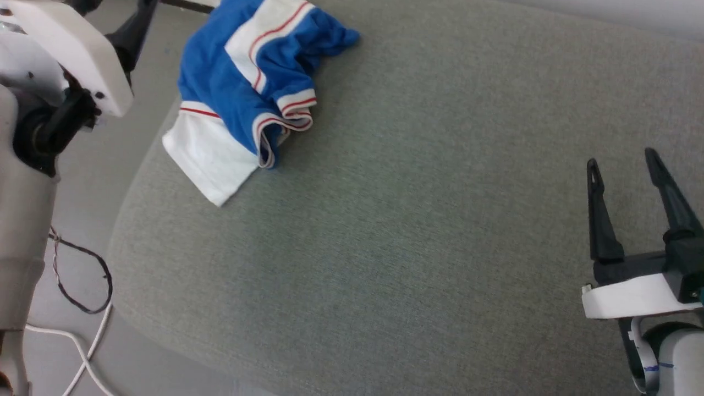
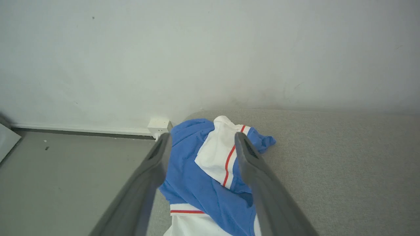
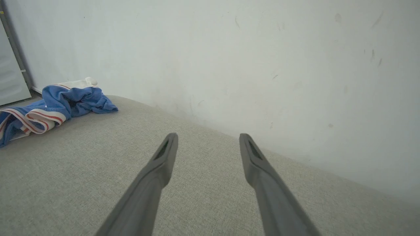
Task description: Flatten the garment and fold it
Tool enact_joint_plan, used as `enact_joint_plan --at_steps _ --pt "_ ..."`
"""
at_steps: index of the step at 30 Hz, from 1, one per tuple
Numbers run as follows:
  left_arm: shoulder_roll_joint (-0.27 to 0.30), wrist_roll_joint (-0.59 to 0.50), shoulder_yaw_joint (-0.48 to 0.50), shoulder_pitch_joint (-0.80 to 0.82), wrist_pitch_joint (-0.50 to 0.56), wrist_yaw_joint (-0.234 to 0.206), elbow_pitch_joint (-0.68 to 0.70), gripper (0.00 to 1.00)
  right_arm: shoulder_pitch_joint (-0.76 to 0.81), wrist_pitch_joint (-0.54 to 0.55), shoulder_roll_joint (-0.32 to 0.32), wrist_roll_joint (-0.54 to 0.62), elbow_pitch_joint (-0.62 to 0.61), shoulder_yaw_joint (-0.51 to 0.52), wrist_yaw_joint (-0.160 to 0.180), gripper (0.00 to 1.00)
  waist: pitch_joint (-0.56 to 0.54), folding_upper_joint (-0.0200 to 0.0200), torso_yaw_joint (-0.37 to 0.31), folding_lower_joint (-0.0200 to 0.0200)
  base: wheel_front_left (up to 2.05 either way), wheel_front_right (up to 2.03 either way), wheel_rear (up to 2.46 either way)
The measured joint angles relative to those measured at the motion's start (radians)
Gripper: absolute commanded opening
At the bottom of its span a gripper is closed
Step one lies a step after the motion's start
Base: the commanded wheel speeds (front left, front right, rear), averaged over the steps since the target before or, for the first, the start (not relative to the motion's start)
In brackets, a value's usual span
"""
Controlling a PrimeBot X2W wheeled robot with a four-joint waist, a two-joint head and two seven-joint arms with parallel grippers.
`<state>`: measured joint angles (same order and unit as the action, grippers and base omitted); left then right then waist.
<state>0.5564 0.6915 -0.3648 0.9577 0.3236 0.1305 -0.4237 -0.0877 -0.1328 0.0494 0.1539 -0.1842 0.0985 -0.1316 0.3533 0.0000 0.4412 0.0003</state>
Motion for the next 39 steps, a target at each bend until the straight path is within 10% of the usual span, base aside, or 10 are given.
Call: enact_joint_plan --at_steps 18,19,21,22,39 --pt "-0.040 0.247 0.058 0.034 0.424 -0.125 -0.268 1.00 -0.010 0.090 0.020 0.043 -0.211 0.005 0.000 1.00 0.219 0.0000 -0.153 -0.0002 0.00 0.00 0.00" --pt "-0.042 0.254 0.061 0.033 0.426 -0.128 -0.271 0.91 -0.010 0.093 0.021 0.043 -0.218 0.005 0.000 1.00 0.227 0.0000 -0.160 -0.0002 0.00 0.00 0.00" --pt "-0.045 0.260 0.061 0.023 0.430 -0.128 -0.275 0.18 -0.008 0.097 0.022 0.043 -0.228 0.005 0.000 1.00 0.238 0.0000 -0.173 -0.0002 0.00 0.00 0.00" --pt "-0.041 0.259 0.062 0.019 0.429 -0.131 -0.276 0.00 -0.007 0.098 0.023 0.043 -0.231 0.005 0.000 1.00 0.243 0.0000 -0.179 -0.0002 0.00 0.00 0.00" --pt "0.010 0.247 0.080 -0.021 0.310 -0.105 -0.262 0.00 -0.012 0.076 0.018 0.031 -0.198 -0.004 0.000 1.00 0.189 0.0000 -0.208 -0.0004 0.00 0.00 0.00"
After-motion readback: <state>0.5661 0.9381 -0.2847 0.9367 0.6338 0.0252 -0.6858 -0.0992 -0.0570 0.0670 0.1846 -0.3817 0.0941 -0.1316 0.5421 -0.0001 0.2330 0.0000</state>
